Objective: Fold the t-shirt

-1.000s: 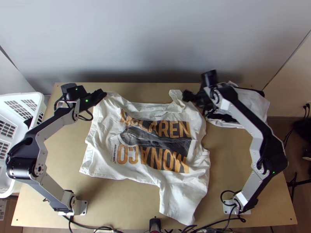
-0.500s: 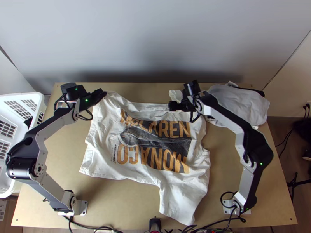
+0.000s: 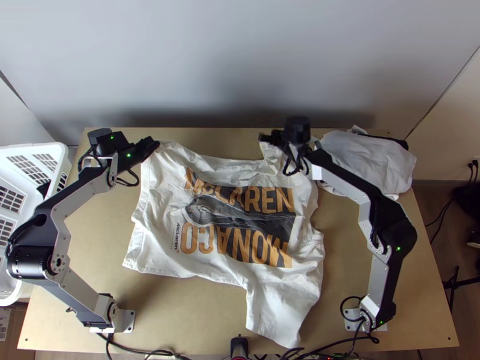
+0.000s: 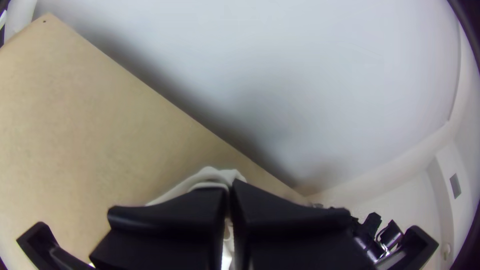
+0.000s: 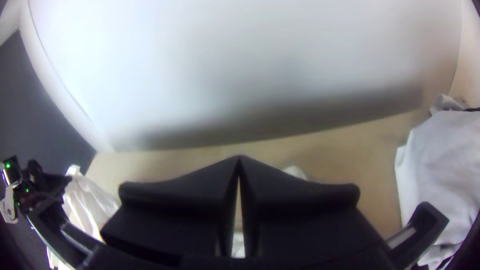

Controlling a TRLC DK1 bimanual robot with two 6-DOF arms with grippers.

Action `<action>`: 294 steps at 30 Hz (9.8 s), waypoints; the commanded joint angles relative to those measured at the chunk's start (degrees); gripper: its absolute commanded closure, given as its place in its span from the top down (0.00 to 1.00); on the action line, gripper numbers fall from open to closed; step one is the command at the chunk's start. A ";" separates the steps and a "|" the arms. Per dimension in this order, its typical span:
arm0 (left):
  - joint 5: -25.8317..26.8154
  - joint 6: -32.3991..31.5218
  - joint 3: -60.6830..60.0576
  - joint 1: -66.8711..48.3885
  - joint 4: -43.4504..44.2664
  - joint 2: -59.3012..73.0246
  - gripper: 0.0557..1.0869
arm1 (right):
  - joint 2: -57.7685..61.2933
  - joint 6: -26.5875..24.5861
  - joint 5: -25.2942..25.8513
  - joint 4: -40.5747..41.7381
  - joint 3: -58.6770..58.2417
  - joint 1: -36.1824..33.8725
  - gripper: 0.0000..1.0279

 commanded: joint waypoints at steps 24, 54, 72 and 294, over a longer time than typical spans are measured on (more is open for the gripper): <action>0.22 0.04 0.08 0.15 0.09 0.12 0.03 | 4.78 -17.12 -1.74 -40.37 7.45 2.37 0.89; -1.01 0.83 -2.03 1.12 0.70 1.79 0.03 | 8.82 -3.14 13.99 -3.81 9.29 -0.18 0.94; -1.10 2.06 4.82 1.56 -2.46 5.05 0.94 | -26.95 1.25 2.39 -9.61 -13.39 -2.99 0.94; 15.07 -20.00 38.84 1.56 -21.62 -28.88 0.03 | -46.90 33.24 -36.02 -21.13 19.66 -8.97 0.02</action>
